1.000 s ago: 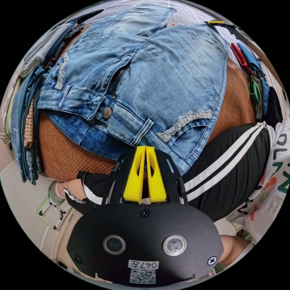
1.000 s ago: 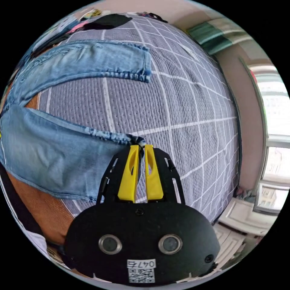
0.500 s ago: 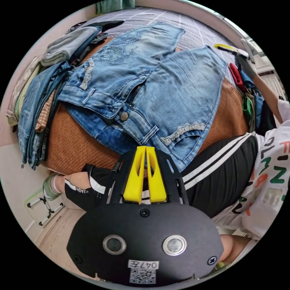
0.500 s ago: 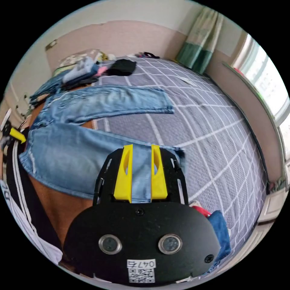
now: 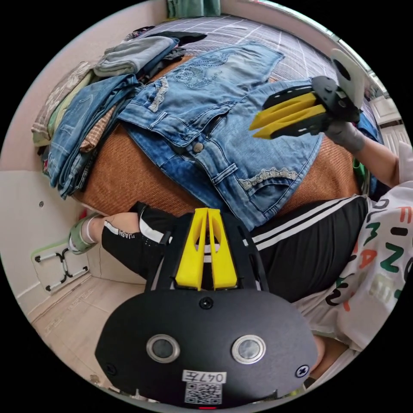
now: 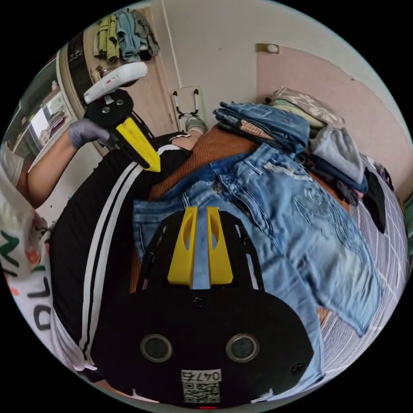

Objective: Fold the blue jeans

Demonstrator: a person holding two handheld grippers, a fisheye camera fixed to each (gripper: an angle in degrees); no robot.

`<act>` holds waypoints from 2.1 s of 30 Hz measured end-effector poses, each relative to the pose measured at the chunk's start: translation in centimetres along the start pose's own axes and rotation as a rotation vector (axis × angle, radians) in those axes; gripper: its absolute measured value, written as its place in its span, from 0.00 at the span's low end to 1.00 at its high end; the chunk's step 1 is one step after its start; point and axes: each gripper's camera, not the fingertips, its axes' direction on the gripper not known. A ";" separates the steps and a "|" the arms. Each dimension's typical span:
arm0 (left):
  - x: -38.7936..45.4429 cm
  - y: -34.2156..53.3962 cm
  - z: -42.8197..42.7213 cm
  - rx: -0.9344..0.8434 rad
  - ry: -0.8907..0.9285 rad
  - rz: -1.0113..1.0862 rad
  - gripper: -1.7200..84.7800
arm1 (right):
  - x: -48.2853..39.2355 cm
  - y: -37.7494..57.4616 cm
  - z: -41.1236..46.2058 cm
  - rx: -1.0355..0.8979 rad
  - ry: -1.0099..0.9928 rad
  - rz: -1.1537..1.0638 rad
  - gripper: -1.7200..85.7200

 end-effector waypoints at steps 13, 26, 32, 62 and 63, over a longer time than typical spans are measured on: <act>-5.5 6.6 9.4 0.254 0.169 -0.267 0.01 | -0.2 -7.4 3.0 -0.115 -0.077 0.171 0.01; -5.9 -1.1 29.8 0.232 0.324 -0.318 0.01 | -4.0 -12.2 -3.3 -0.118 0.121 -0.058 0.02; -3.4 -2.5 37.2 0.321 0.363 -0.256 0.01 | -1.4 -12.0 -11.1 0.073 -0.004 0.133 0.01; 6.9 -7.9 63.0 0.405 0.598 -0.358 0.12 | -3.6 -7.8 -22.6 0.137 0.029 0.184 0.00; 7.2 -8.0 63.3 0.402 0.599 -0.358 0.12 | -3.6 -7.7 -22.8 0.138 0.028 0.185 0.00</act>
